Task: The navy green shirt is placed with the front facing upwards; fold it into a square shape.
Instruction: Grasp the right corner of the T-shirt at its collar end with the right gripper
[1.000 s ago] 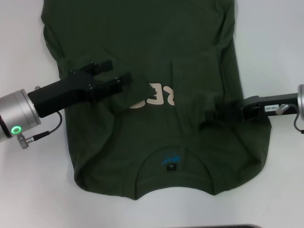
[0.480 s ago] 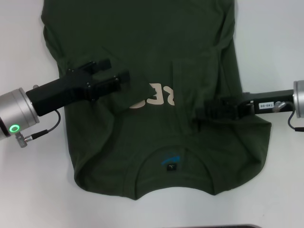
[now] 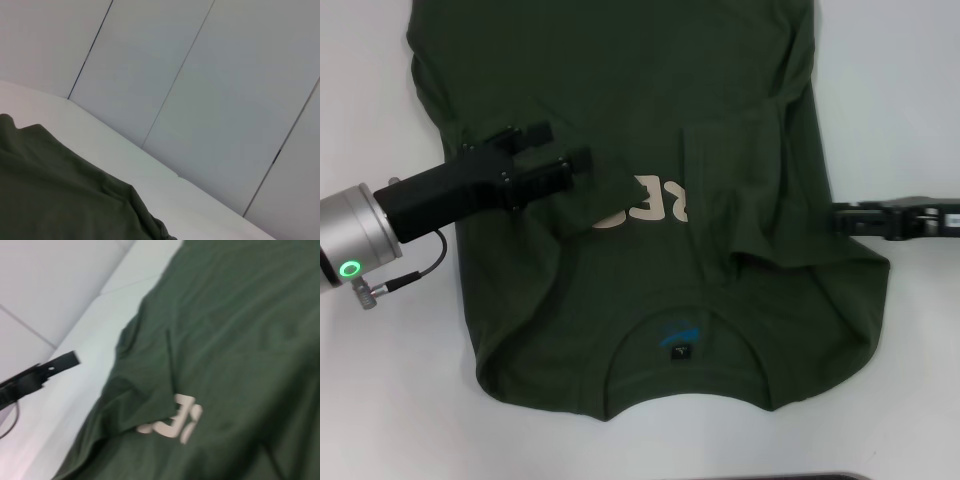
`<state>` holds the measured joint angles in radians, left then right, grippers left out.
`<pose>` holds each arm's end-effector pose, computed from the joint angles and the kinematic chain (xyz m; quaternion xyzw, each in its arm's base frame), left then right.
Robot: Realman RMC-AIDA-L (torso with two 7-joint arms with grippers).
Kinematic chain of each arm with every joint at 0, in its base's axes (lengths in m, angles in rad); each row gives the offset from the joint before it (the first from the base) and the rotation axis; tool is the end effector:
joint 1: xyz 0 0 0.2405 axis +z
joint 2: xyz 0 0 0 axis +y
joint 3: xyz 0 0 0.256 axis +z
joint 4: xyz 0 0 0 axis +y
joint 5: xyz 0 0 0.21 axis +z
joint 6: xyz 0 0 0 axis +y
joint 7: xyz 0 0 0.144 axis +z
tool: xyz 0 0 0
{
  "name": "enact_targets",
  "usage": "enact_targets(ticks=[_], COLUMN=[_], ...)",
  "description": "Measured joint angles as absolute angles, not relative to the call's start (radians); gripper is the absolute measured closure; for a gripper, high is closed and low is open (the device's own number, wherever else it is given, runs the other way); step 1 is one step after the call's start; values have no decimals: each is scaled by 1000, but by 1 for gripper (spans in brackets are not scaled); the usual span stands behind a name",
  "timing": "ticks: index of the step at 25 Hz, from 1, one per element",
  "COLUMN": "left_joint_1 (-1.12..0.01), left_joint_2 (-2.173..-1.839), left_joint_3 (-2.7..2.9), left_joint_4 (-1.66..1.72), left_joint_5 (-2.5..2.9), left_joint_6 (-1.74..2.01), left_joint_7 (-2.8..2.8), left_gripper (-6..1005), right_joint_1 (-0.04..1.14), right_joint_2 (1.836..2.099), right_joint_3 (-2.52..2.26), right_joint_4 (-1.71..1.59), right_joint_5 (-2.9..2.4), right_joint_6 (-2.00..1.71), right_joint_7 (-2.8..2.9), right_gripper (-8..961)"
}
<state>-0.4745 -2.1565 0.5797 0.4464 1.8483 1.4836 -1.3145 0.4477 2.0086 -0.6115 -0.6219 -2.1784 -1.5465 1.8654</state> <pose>-0.2710 0.3063 -0.0421 -0.8609 -0.3233 -0.3582 0.1614 0.3256 0.3004 0.0194 -0.8426 0.4948 0.1862 0.1025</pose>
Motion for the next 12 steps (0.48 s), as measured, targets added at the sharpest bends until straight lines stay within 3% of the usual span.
enact_targets(ticks=[6,12], left_joint_1=[-479,-482], left_joint_2=[-2157,-2157], left_joint_3=[580,580], left_joint_4=[446,445], left_joint_5=[1848,1848], left_joint_6=[1483,1483], left_joint_7=[-1315,-1315], left_gripper=[158,158], right_joint_1=[394,371], right_joint_2=[1952,1934], right_joint_3=[-597,-597], right_joint_4=[-623,-623], right_joint_5=[-2180,-2181], right_joint_6=[-1549,-1543], right_joint_7=[1926,1944], right_gripper=[252,251])
